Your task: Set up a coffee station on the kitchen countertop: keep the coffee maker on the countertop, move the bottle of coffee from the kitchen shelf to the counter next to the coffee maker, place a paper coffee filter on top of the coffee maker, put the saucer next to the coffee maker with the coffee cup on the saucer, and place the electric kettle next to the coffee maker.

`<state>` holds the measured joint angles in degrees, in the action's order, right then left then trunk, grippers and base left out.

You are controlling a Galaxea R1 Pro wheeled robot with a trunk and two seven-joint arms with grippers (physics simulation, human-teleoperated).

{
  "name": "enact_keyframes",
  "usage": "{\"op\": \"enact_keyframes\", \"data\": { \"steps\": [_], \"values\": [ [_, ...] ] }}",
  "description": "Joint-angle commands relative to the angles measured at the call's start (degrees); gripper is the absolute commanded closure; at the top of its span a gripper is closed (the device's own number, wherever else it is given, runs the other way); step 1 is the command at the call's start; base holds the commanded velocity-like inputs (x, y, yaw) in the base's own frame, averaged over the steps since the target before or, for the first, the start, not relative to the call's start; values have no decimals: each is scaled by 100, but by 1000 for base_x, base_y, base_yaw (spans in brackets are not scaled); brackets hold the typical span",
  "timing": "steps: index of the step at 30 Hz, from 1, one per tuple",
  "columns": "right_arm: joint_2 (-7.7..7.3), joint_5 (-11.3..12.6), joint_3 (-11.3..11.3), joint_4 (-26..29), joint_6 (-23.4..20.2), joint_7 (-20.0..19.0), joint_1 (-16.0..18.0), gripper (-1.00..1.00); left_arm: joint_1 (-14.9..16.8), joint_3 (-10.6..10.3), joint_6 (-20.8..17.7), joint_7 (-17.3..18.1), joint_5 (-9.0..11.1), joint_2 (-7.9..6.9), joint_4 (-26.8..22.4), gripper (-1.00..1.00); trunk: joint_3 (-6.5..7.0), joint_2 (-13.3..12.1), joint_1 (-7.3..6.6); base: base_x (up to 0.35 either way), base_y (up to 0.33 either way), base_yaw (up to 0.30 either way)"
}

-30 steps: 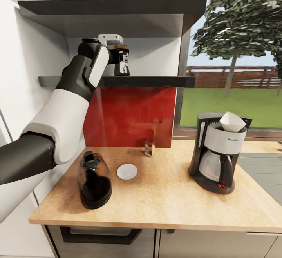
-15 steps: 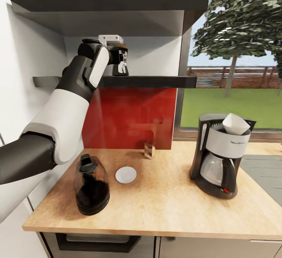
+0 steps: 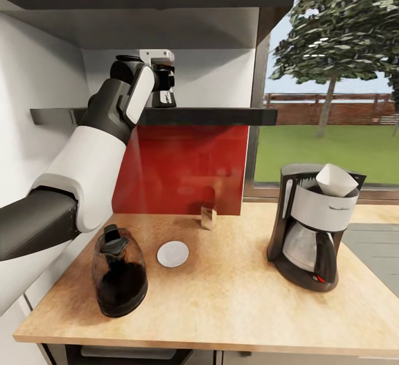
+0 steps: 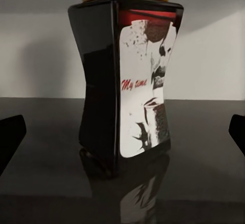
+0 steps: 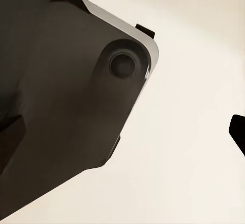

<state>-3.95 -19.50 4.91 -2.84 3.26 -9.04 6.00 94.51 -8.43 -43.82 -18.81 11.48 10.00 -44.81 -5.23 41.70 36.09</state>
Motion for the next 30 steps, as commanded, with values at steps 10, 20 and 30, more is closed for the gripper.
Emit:
{"op": "enact_keyframes", "data": {
  "steps": [10,20,30],
  "values": [
    [-1,-227,45,-20,34,-10,-31,-100,6,-9,-12,-53,62,0,-29,-100,-10,7,2,136,31,0],
    [-1,-247,45,-19,34,-8,-37,-100,6,-9,-12,-52,60,0,-36,-100,-10,7,2,94,54,0],
    [-1,-248,45,-22,34,-7,-37,-100,6,-9,-12,-48,62,0,-45,-100,-10,7,2,93,5,0]
  ]
}}
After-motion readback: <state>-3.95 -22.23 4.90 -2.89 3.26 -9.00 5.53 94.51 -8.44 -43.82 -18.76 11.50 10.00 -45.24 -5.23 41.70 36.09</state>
